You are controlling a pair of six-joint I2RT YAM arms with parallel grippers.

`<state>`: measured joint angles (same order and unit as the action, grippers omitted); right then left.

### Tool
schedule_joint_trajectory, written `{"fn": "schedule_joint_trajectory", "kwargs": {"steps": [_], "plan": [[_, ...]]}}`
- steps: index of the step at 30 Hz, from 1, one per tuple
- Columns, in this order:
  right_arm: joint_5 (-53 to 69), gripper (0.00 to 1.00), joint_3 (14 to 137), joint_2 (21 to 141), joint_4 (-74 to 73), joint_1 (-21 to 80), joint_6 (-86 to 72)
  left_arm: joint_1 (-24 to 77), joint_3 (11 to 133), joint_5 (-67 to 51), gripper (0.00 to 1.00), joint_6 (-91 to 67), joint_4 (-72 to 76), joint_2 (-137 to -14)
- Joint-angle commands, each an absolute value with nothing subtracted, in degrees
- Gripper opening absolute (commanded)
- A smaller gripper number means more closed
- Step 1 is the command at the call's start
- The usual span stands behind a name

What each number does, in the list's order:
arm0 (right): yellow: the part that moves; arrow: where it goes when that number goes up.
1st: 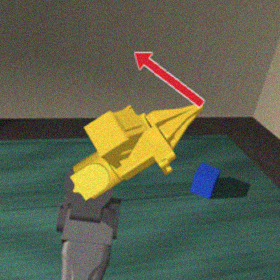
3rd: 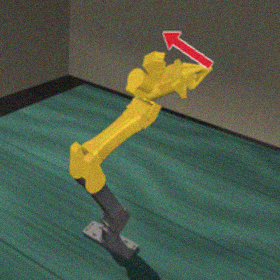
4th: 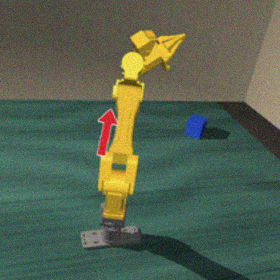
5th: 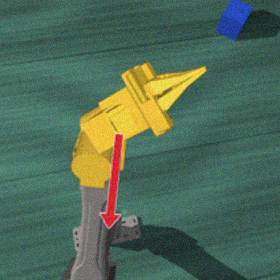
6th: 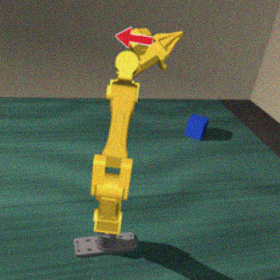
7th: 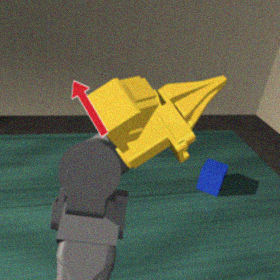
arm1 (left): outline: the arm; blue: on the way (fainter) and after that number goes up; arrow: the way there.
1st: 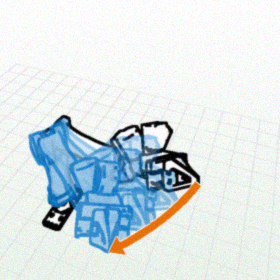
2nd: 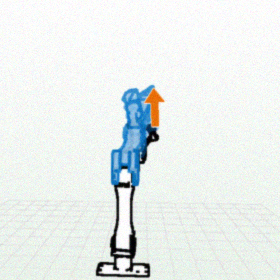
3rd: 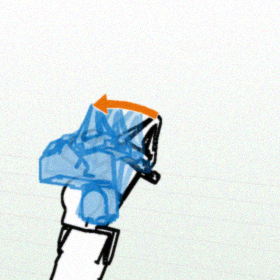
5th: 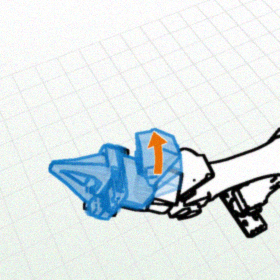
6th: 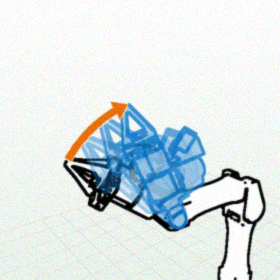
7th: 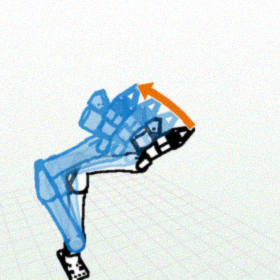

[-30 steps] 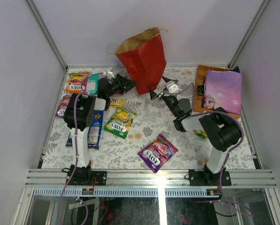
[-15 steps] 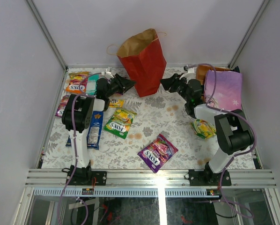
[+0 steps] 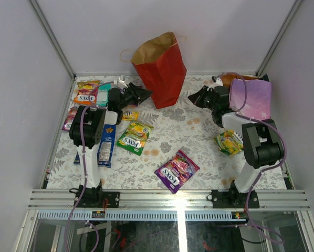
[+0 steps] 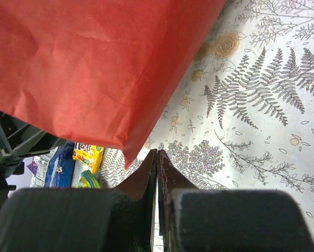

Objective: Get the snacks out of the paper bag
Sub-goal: Adjust the paper bag at the center of the board.

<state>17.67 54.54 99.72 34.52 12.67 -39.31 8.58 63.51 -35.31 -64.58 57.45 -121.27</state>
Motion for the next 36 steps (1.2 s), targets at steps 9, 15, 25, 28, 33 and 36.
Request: {"fn": "schedule_joint_trajectory", "kwargs": {"steps": [9,15,25,28,33,36], "plan": [[20.1,0.0,69.8,112.1,35.6,19.9,-42.6,8.8,63.3,-34.5,0.34,-64.5,61.4,-120.0],[20.2,0.0,73.4,113.4,33.6,21.1,-41.7,8.9,63.6,-34.7,0.34,-64.6,61.3,-120.1],[18.0,0.0,66.8,105.3,27.6,18.3,-33.6,8.9,63.1,-34.9,0.34,-64.8,61.8,-120.0],[18.7,0.0,64.6,103.7,27.7,17.5,-33.0,9.0,62.3,-34.7,0.34,-64.5,61.8,-119.5],[20.5,0.44,60.2,101.9,31.6,17.3,-30.2,9.1,61.0,-34.5,0.34,-64.5,62.4,-119.4],[16.5,0.94,53.9,98.2,35.9,19.1,-24.6,9.3,60.4,-34.4,0.34,-64.3,62.4,-119.1]]}}
